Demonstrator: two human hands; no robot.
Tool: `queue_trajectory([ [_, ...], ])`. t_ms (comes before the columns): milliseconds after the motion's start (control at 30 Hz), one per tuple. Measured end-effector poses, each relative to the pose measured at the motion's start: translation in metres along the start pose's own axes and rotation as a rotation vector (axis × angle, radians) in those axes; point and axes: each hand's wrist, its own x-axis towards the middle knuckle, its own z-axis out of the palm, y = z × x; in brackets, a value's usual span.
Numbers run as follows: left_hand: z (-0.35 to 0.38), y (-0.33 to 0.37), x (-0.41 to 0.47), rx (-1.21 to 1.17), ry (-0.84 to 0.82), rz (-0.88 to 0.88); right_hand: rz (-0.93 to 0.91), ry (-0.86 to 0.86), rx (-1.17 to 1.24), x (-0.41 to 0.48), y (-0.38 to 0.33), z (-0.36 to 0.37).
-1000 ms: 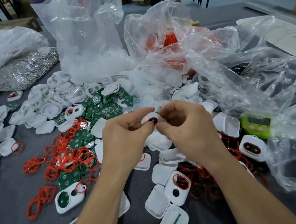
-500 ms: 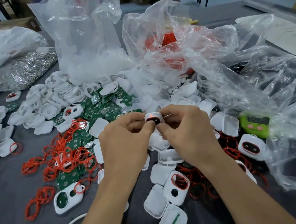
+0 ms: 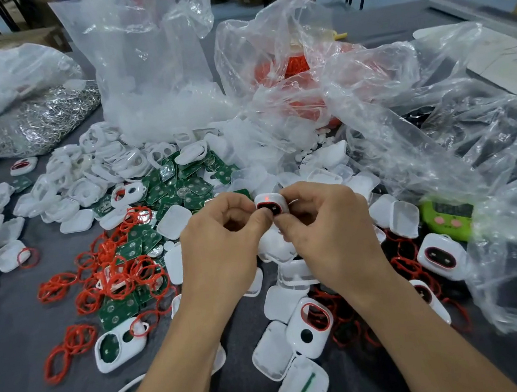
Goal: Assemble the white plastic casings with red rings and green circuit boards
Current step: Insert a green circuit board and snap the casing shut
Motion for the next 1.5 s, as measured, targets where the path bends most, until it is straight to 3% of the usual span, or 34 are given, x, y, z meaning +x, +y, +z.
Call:
queue_trajectory([
  [233,0.003,-0.004,-0.001,-0.072,0.025,-0.065,-0.005,-0.055,-0.032,0.0,0.001,0.002],
  [933,0.004,-0.003,-0.006,-0.065,-0.037,0.002,-0.036,-0.078,-0.148,-0.001,0.002,0.003],
  [1067,0.004,-0.003,-0.006,0.034,-0.011,0.037,-0.043,-0.127,-0.103,-0.002,0.002,0.006],
  [1200,0.001,0.003,0.0,0.05,-0.007,0.008,0.024,-0.037,0.096,-0.001,0.003,0.009],
  [1367,-0.004,0.005,-0.004,0.213,-0.077,0.12,0.0,-0.05,0.08,0.0,0.006,0.005],
  [1500,-0.009,0.006,-0.006,0.196,-0.089,0.116,-0.02,-0.054,0.042,-0.002,0.006,0.008],
])
